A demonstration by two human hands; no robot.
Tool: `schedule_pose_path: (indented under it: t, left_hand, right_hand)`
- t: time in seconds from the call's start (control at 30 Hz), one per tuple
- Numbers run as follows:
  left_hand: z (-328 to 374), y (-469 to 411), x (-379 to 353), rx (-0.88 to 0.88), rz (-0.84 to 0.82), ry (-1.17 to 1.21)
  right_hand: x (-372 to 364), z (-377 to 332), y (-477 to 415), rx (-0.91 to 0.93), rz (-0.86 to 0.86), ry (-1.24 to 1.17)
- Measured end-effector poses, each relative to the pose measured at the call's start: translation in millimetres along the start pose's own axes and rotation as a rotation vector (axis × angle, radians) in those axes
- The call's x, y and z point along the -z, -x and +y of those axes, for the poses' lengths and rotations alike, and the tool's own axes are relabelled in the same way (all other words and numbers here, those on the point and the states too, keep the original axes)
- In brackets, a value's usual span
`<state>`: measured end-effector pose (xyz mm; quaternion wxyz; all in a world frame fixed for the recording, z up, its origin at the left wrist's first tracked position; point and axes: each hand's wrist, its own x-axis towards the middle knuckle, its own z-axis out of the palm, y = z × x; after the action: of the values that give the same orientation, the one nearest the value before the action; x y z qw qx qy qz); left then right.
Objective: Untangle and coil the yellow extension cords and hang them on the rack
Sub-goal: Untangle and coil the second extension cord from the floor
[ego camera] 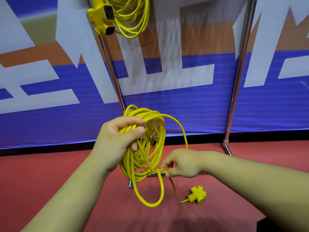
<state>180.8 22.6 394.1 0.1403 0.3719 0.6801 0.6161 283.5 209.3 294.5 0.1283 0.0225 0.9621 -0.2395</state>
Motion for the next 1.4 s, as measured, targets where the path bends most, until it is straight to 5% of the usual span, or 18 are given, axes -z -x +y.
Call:
schedule_pose_path:
  t: [0.3, 0.7, 1.4]
  left_hand:
    - [-20.5, -5.5, 5.6, 0.101, -0.119, -0.204]
    - [-44.8, -5.0, -20.6, 0.274, -0.163, -0.267]
    - [-24.0, -7.5, -34.4, 0.150, -0.144, -0.326]
  right_hand:
    - [43.3, 21.7, 15.9, -0.181, 0.292, -0.168]
    - [74.9, -5.9, 44.1, -0.110, 0.546, -0.263]
    - [69.0, -7.2, 44.2, 0.018, 0.319, -0.715]
